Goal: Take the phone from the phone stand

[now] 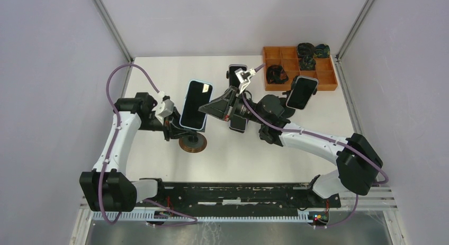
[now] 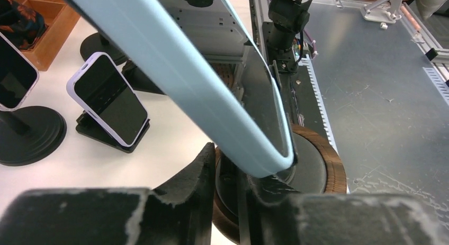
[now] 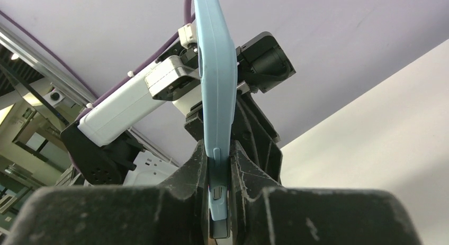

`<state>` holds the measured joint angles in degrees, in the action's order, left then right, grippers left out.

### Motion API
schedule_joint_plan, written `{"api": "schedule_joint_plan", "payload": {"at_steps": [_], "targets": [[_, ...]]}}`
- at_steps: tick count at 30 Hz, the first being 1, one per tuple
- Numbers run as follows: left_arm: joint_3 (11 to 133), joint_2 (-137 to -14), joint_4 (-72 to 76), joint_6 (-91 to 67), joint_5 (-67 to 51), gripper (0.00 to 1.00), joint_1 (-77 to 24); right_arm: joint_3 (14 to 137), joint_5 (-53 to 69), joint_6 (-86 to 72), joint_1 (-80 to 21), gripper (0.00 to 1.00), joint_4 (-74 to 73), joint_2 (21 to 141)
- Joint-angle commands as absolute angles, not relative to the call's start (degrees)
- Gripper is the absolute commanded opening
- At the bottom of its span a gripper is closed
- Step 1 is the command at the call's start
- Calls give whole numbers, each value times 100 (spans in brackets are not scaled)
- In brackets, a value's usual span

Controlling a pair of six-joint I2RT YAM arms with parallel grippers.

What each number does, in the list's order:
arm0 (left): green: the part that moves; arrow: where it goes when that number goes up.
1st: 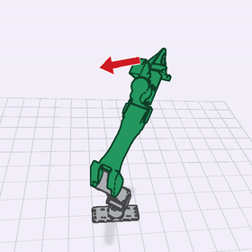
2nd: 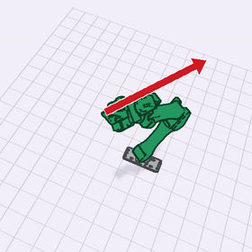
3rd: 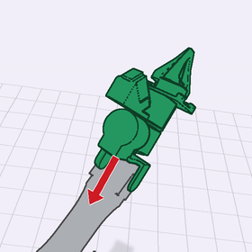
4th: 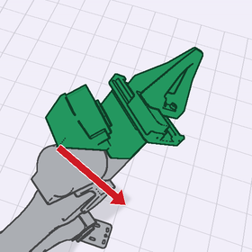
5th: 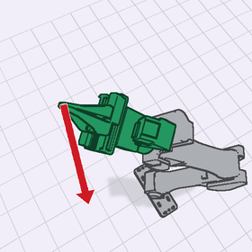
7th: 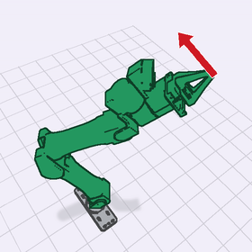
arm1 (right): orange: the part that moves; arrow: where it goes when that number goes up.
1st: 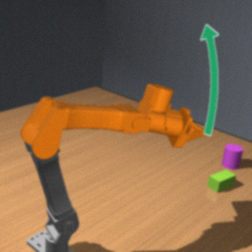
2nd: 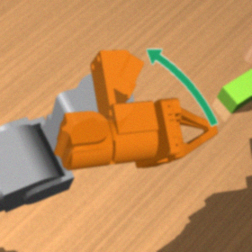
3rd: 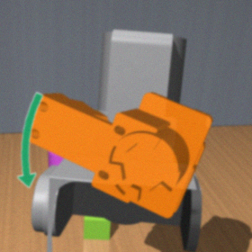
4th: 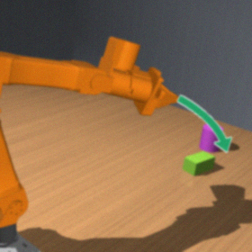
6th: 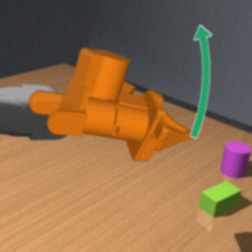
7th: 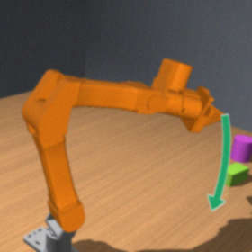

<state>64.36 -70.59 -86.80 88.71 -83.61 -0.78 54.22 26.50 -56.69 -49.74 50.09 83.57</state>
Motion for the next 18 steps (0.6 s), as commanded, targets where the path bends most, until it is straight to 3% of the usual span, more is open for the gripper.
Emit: {"api": "schedule_joint_plan", "payload": {"at_steps": [1, 3, 10, 14, 18], "targets": [[6425, -6998, -8400, 9198, -8462, 19, -205, 5468, 2617, -5718, -5421, 0, 5429, 8407], [6425, -6972, -8402, 9200, -8466, 3, -211, 5429, 2535, -5637, -5432, 0, 5354, 8442], [6396, -6765, -8397, 9001, -8472, 3, -211, 5243, 2350, -5491, -5449, 0, 5229, 8537], [6350, -6709, -8402, 8899, -8521, 48, -211, 5111, 2280, -5549, -5450, 0, 5387, 8534], [6186, -6679, -8402, 8899, -8792, 55, -211, 5128, 2353, -5670, -5471, 0, 5642, 8592]]}}
